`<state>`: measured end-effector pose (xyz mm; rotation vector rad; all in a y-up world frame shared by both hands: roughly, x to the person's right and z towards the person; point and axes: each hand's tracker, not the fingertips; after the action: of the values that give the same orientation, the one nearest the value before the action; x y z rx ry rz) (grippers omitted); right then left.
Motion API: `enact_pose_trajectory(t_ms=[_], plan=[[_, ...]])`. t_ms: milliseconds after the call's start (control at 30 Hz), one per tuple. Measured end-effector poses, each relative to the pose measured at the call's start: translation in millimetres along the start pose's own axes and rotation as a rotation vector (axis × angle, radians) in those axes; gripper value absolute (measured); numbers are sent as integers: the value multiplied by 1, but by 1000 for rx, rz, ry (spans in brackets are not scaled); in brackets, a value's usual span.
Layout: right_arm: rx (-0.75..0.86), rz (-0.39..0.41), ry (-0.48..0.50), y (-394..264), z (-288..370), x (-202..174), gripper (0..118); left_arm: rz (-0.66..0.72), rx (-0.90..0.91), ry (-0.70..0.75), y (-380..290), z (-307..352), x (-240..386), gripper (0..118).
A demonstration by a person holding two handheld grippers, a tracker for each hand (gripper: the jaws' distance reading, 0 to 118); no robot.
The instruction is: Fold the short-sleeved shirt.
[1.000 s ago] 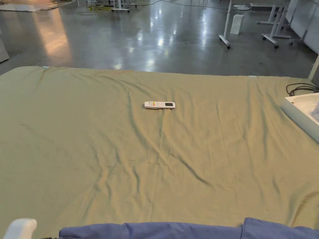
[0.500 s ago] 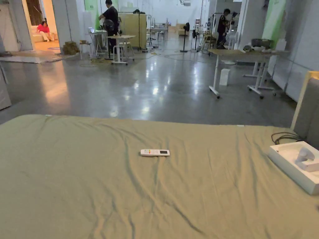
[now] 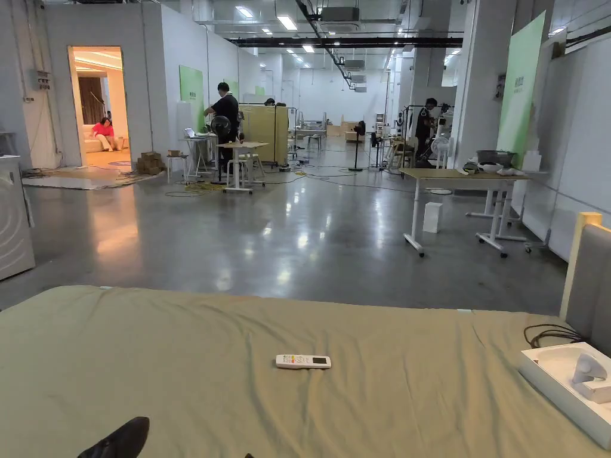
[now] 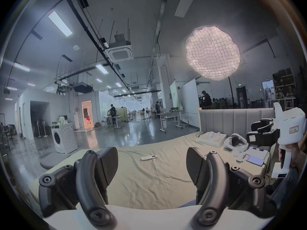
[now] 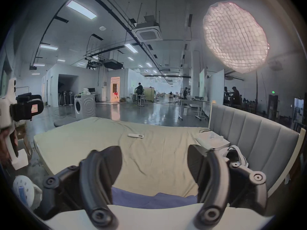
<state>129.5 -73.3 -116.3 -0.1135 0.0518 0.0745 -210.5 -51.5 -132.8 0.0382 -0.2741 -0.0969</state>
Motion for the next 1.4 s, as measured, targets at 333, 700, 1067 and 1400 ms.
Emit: enact_pose_trajectory(t_ms=[333, 700, 1067, 1400], plan=[[-8, 30, 20, 9, 17, -21, 0, -26, -77, -45, -5, 3, 13, 1], [-7, -16, 17, 10, 12, -6, 0, 2, -131, -40, -6, 1, 0, 1], [-99, -80, 20, -14, 6, 0, 0, 577, -357, -231, -81, -32, -109, 100], [-237, -142, 24, -40, -10, 0, 0, 988, -720, -196, -258, -66, -207, 102]])
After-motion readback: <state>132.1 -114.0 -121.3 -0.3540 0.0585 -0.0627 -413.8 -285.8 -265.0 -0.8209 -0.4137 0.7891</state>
